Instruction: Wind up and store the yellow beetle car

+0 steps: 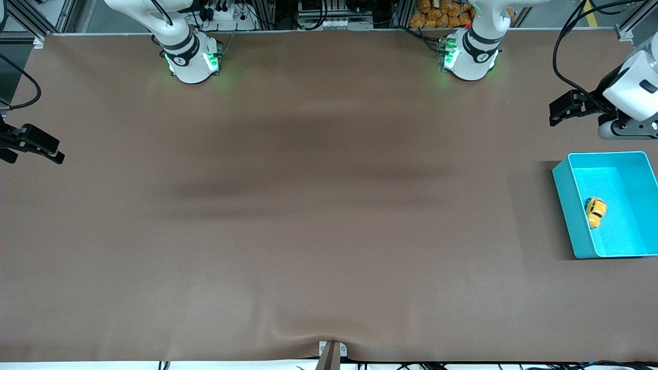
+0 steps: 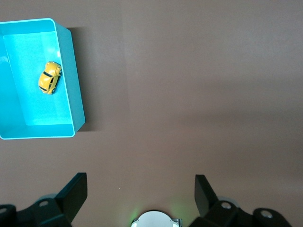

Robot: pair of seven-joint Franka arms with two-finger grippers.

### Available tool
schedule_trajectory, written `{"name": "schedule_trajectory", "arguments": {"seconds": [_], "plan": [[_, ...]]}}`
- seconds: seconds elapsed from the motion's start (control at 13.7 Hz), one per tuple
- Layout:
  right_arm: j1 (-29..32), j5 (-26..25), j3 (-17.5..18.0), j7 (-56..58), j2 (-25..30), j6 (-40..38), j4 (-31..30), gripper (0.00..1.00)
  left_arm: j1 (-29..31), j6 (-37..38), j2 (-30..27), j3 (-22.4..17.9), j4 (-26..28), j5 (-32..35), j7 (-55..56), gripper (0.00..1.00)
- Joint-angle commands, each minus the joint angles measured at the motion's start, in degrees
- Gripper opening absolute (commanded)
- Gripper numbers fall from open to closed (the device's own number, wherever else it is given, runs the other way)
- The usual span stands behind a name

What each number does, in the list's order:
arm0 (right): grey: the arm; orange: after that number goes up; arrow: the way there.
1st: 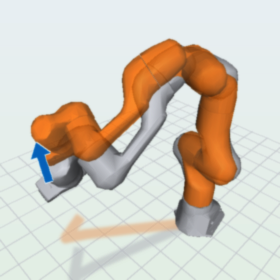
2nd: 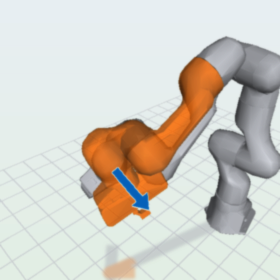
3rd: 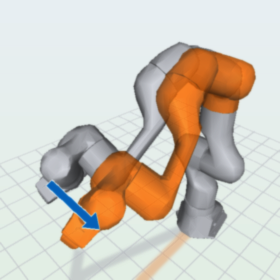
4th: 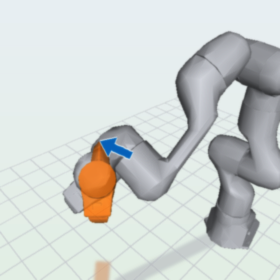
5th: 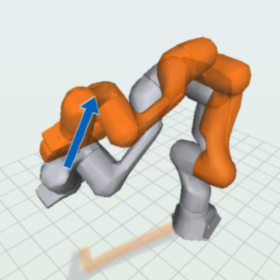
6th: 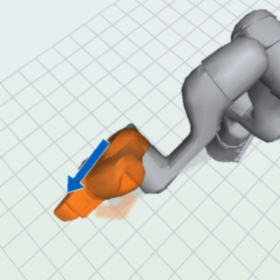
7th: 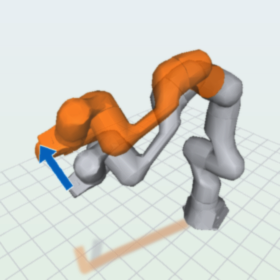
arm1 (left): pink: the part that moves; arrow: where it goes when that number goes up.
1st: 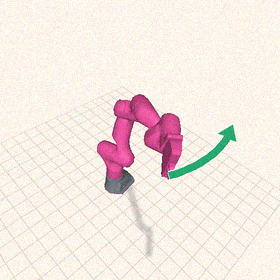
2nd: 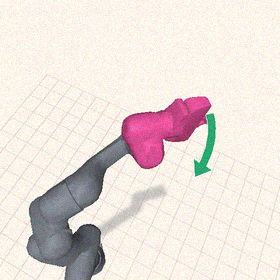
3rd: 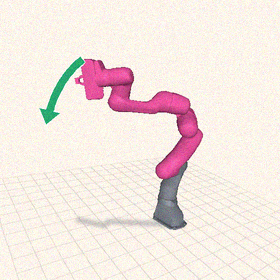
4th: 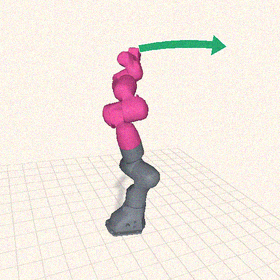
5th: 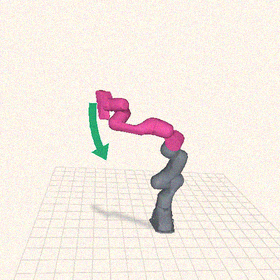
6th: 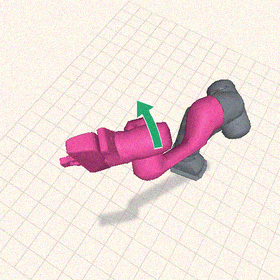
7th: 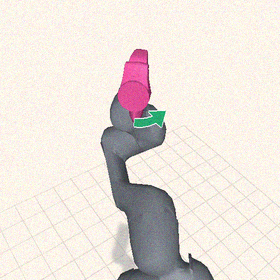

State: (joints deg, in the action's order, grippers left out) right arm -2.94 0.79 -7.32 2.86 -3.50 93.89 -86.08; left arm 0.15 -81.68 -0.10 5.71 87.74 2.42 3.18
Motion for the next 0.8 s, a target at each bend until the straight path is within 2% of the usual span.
{"name": "schedule_trajectory", "arguments": {"seconds": [0.0,0.73], "plan": [[-0.05,0.35,0.02,-0.40,-0.28,-0.63,1.00,1.00,-0.06,1.70,-0.69,-1.23,-1.43,-2.41,-1.07,1.00],[-0.05,0.35,0.02,-0.58,-0.28,-0.72,1.00,1.00,0.65,1.70,-0.69,-1.14,-1.60,-3.82,-0.98,1.00]]}}
